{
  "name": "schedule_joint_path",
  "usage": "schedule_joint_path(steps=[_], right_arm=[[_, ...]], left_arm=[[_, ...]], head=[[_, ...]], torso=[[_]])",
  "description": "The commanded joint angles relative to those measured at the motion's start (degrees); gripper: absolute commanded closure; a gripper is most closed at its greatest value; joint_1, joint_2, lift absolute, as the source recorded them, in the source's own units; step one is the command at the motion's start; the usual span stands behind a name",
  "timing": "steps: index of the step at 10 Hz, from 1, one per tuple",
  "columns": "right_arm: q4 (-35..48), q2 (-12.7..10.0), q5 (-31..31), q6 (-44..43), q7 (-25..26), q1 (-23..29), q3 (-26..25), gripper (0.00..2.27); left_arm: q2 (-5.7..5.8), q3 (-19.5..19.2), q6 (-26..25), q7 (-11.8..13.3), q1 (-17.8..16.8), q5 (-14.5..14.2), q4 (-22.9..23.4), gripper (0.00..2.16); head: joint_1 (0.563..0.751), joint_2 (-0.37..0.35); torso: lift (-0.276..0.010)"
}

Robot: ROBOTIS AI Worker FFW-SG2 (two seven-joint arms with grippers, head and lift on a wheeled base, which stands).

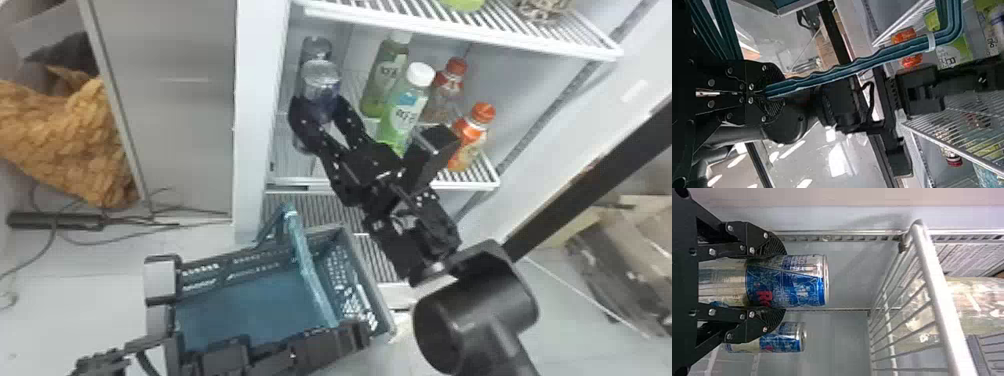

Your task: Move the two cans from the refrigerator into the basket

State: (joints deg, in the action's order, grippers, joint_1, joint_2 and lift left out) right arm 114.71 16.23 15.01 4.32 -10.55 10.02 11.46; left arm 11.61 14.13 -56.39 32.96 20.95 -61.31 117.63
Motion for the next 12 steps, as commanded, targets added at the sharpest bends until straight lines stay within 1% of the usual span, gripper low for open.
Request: schedule_joint_path(steps=[1,4,6,9,10,12], right_arm=[[4.5,0.0,-0.8,2.3,0.0,3.5,-2.2,0.91],[11.9,-0.2,-0.8,5.4,-0.3,10.5,-6.0,0.91],[16.4,-0.3,-0.5,7.3,-0.5,14.7,-7.2,0.91],[22.2,-1.6,-0.2,9.9,-0.8,20.8,-10.5,0.91],[22.9,-1.9,-0.3,10.6,-0.7,21.8,-11.2,0.91],[27.0,-2.4,-0.2,14.7,-0.8,25.3,-13.2,0.91]], left_arm=[[-0.01,-0.1,0.0,0.0,0.1,0.0,0.0,1.21],[-0.01,-0.2,0.0,0.0,0.1,0.0,0.0,1.21],[-0.1,-0.2,0.0,0.0,0.3,0.0,0.0,1.21],[-0.1,-0.4,0.1,0.1,0.3,-0.2,0.0,1.21],[-0.1,-0.3,0.1,0.1,0.4,-0.2,0.0,1.21],[-0.1,-0.4,0.1,0.1,0.4,-0.2,0.0,1.21]], head=[[0.695,-0.285],[0.695,-0.323],[0.695,-0.347],[0.695,-0.35],[0.695,-0.35],[0.695,-0.35]], torso=[[-0.276],[-0.276],[-0.276],[-0.276],[-0.276],[-0.276]])
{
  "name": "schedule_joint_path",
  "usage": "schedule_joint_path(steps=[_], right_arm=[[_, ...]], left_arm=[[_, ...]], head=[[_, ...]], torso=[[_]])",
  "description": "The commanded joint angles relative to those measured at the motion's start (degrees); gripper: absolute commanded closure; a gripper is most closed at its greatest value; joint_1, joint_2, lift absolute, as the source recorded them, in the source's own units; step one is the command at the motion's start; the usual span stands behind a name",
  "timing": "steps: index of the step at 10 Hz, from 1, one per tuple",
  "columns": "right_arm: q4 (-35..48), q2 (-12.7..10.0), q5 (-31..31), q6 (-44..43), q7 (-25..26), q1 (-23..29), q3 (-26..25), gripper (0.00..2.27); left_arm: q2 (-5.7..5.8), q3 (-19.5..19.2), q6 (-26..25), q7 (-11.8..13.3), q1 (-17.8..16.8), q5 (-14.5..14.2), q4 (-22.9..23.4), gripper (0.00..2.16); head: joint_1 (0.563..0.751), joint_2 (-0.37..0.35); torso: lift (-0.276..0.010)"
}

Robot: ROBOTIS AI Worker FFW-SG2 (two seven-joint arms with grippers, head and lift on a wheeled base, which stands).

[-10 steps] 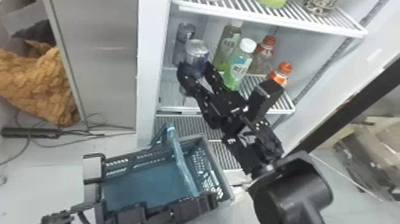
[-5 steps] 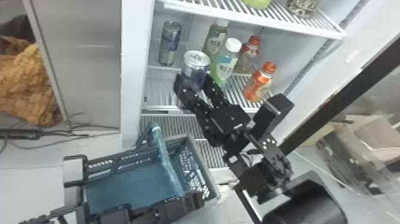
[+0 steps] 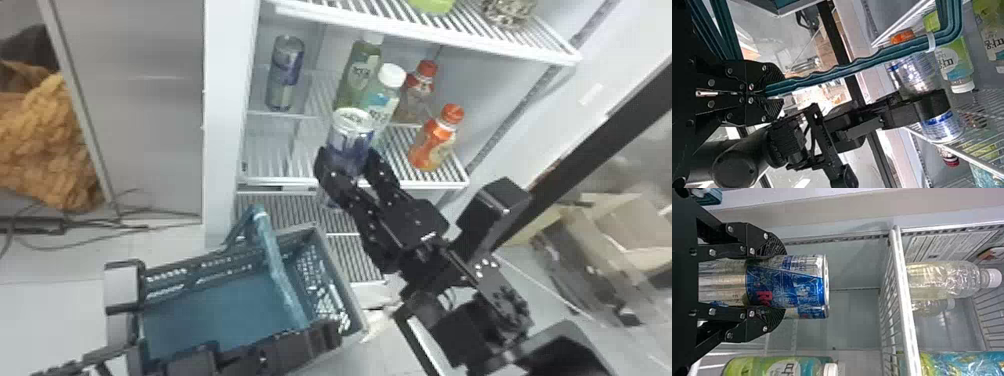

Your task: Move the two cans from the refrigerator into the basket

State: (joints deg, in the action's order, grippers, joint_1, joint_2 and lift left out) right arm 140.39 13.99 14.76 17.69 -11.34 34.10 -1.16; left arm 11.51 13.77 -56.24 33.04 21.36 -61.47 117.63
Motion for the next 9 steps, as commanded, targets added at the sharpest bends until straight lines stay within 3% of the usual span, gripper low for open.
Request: schedule_joint_path(steps=[1,6,9], right_arm=[[3.0,-0.2,0.1,3.5,-0.1,2.7,-1.2,0.91],[9.0,-0.6,0.9,11.3,-1.0,9.6,-2.6,0.91],[9.6,-1.0,2.1,15.6,-1.0,11.0,-2.6,0.91]], left_arm=[[0.0,-0.1,0.0,0.0,0.0,0.0,0.0,1.21],[0.0,-0.1,0.0,0.0,0.0,-0.1,0.0,1.21],[0.0,0.1,-0.1,0.1,0.3,-0.2,0.0,1.21]], head=[[0.695,-0.35],[0.695,-0.35],[0.695,-0.35]], torso=[[-0.276],[-0.276],[-0.276]])
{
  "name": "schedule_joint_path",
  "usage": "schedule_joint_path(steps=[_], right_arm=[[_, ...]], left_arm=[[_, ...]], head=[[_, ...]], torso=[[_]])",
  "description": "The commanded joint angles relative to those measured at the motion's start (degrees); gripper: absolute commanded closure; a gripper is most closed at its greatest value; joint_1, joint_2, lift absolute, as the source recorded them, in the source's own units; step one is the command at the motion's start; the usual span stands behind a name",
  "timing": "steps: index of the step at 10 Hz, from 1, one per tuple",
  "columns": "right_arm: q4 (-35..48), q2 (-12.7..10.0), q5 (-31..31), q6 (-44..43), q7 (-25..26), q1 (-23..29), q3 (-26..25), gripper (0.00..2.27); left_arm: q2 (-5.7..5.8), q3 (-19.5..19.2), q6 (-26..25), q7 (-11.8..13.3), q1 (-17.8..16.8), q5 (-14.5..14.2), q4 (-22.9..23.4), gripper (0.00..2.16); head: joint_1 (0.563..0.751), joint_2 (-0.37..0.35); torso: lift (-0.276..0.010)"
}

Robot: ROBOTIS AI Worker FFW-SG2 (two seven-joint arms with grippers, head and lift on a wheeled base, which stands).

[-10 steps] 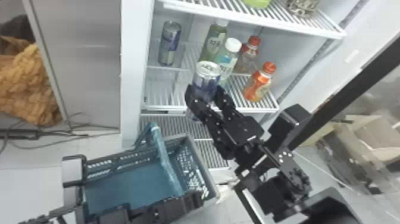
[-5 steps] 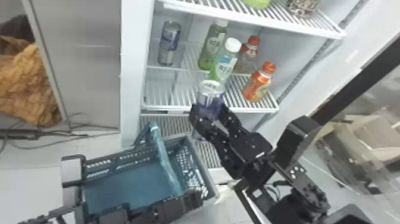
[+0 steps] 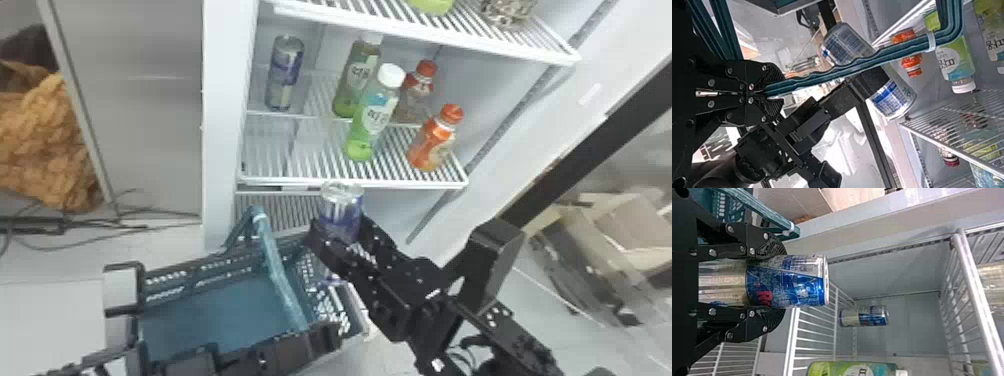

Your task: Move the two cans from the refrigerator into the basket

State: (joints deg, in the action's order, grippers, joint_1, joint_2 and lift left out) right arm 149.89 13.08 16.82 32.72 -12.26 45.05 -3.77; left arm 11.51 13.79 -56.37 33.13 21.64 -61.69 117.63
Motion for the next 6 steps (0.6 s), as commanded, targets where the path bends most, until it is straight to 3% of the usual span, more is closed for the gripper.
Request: schedule_joint_path(steps=[1,6], right_arm=[[0.6,-0.1,0.4,3.1,0.0,0.1,-0.2,0.91],[0.9,-0.4,3.1,20.9,0.2,-2.0,-1.1,0.91]], left_arm=[[0.09,0.2,-0.2,0.1,0.2,0.0,0.0,1.21],[0.0,0.2,-0.2,0.1,0.2,0.0,0.0,1.21]], head=[[0.695,-0.35],[0.695,-0.35]], torso=[[-0.276],[-0.276]])
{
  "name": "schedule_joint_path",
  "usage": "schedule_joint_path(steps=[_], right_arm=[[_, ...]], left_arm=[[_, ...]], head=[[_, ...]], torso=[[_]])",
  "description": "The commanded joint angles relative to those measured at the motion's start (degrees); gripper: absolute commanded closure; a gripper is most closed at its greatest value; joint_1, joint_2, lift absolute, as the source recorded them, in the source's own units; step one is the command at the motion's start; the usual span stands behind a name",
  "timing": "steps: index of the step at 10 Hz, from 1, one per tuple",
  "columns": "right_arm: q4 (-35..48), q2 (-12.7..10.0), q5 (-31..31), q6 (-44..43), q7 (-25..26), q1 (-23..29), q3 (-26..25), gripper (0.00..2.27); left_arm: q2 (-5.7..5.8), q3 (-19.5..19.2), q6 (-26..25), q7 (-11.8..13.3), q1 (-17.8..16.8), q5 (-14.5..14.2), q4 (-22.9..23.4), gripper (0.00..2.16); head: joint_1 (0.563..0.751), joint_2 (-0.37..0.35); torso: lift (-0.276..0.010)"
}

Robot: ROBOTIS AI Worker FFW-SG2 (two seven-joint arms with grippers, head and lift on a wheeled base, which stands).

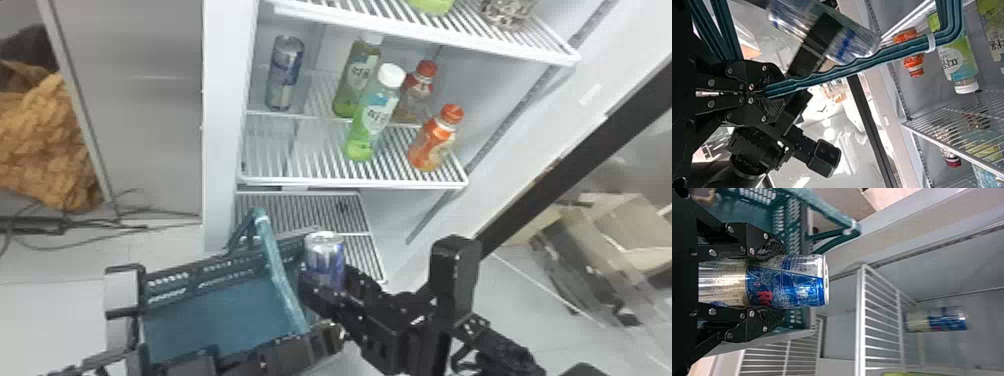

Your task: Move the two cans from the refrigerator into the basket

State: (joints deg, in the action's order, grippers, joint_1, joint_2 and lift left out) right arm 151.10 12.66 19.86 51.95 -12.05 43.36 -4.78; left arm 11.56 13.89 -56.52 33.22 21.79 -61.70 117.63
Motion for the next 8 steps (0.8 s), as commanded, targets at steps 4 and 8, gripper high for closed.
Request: schedule_joint_path(steps=[4,8], right_arm=[[-1.5,-0.1,-0.1,1.2,-0.1,-1.2,-0.5,0.53],[-1.8,-0.4,-1.1,-13.4,0.5,-0.2,-1.5,0.45]], left_arm=[[0.4,0.6,-0.3,0.3,0.3,-0.5,0.1,1.21],[1.8,0.5,-2.4,0.9,2.1,-0.9,2.5,1.21]], head=[[0.695,-0.35],[0.695,-0.35]], torso=[[-0.276],[-0.276]])
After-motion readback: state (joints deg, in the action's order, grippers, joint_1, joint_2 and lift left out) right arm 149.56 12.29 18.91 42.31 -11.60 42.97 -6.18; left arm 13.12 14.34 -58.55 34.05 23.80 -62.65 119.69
